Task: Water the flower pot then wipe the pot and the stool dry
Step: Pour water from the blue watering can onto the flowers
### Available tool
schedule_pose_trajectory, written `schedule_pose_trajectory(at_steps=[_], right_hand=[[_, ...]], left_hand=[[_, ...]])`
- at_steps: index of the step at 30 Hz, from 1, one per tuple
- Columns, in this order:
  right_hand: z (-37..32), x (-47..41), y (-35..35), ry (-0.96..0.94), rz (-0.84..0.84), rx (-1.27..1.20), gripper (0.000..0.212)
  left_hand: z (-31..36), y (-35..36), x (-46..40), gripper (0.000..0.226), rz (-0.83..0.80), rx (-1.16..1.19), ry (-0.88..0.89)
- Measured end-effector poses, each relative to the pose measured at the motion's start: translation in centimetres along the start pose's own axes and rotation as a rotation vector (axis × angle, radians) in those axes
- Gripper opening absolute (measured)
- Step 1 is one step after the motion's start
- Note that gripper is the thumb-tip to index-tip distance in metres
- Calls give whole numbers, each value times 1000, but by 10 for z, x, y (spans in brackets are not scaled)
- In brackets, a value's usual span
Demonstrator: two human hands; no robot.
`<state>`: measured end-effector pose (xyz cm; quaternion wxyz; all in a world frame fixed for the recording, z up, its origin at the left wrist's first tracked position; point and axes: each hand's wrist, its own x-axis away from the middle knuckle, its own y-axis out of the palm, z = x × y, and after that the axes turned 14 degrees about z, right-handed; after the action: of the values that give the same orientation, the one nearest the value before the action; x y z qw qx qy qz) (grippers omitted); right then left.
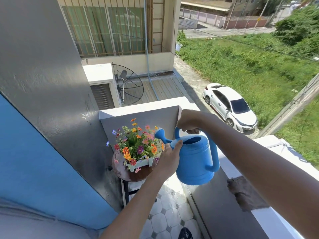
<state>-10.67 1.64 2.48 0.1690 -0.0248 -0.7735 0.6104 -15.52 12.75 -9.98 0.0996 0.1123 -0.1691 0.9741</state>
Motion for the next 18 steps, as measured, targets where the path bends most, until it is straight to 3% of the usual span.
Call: schedule_pose_trajectory(at_steps=[6,12,15,18], right_hand=[[-4,-2,3,-11,-10,-10,31],[-19,-8,7,-39,23,-49,30],[-27,-14,10,-87,63,-44,22],[-37,-17,9,-111,107,-71,28]], left_hand=[[-6,0,-1,74,15,-71,-4],[-6,-16,-2,57,67,-28,13],[-5,-28,-7,55,101,-24,38],[-6,-37,-11,54,133,-13,40]])
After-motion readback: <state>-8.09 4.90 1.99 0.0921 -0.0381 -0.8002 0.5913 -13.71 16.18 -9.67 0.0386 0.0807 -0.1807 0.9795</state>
